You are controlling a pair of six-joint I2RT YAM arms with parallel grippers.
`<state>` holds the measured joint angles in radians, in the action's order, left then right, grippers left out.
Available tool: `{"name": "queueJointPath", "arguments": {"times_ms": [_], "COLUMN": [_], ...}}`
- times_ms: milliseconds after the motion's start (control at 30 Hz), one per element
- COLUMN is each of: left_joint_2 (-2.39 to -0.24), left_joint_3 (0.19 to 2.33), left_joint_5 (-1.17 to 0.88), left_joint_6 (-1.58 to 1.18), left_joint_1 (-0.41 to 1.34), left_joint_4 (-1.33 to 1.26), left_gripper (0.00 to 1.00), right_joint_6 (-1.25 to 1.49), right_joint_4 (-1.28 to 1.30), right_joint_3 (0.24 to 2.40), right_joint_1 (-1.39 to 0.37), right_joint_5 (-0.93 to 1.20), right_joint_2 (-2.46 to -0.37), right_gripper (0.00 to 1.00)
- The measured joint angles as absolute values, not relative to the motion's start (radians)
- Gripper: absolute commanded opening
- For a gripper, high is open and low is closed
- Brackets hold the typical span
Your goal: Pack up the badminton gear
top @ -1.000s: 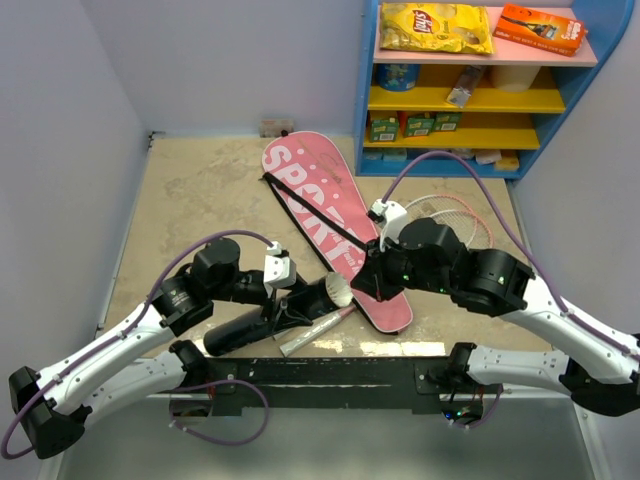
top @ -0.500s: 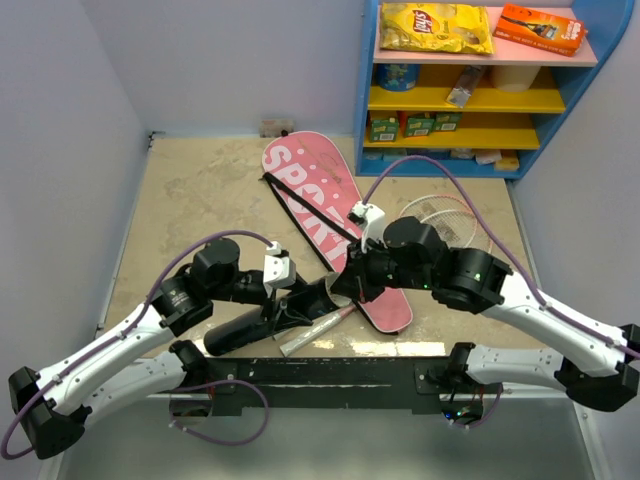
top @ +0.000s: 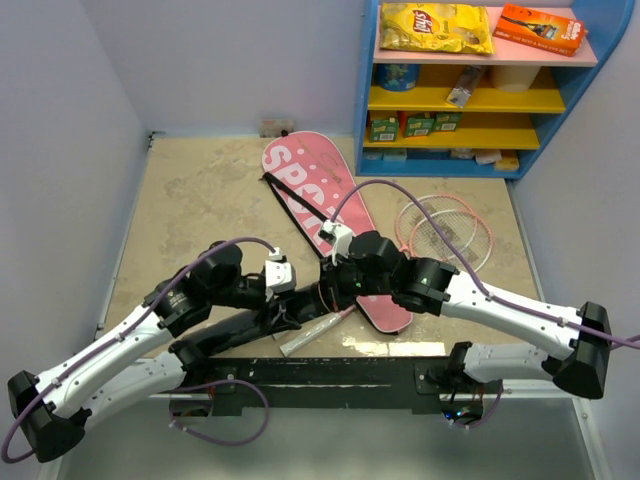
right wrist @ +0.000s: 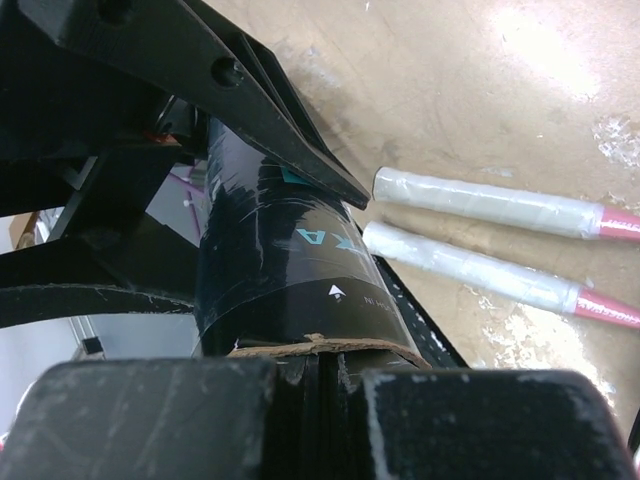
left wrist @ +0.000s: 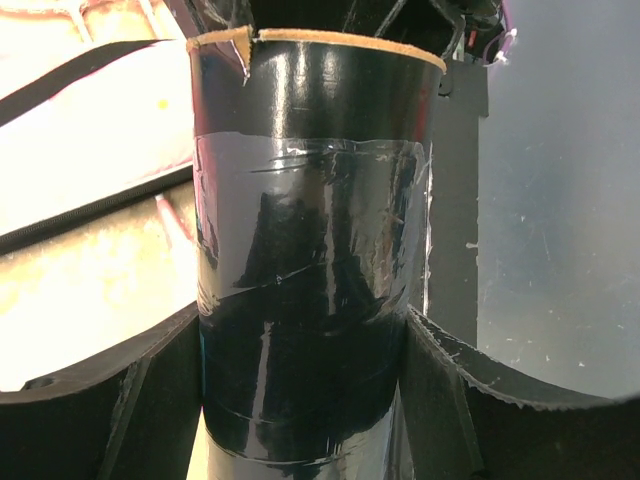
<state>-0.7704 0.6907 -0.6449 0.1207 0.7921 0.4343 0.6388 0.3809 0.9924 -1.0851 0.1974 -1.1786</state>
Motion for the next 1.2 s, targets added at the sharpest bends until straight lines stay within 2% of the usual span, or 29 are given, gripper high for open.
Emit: {"name": "queueJointPath", "arguments": {"times_ms": [100,300,400,700,1000,1100,1200], "left_joint_2": [-0.768,-0.765,-0.765,-0.766,-0.775,-0.775,-0.775], "left_joint_3": [0.691,0.691,0.691,0.693,0.693,0.693,0.693], "left_joint_5": [-0.642,-0.649,-0.663,-0.712,-0.712,-0.709,-0.702], "left_joint_6": [0.125,0.125,0.121,0.076,0.063,0.063,0.062], "left_joint_1": [0.792,0.793,0.795,0.808,0.809,0.809,0.809], "left_joint_4": [0.439,0.437,0.424,0.287,0.260,0.256,0.255], "left_gripper": [0.22,0.22,0.22,0.23,0.23,0.22,0.22], "right_joint_6": [0.636,0.633,0.629,0.621,0.619,0.608,0.572], "right_joint_4": [0.389,0.458,0.504,0.656,0.855,0.899,0.898], "right_joint_3": [0.997,1.033,1.057,1.204,1.420,1.444,1.420], "right_joint_1": [-1.088,-1.093,-1.097,-1.127,-1.120,-1.042,-0.854], "right_joint_5": [0.192,0.167,0.140,-0.003,-0.326,-0.411,-0.430], "right_joint_2": [-1.178,-1.157,-1.126,-1.036,-1.017,-1.048,-1.084], "right_gripper": [0.08,0.35,0.40,0.50,0.57,0.56,0.56]}}
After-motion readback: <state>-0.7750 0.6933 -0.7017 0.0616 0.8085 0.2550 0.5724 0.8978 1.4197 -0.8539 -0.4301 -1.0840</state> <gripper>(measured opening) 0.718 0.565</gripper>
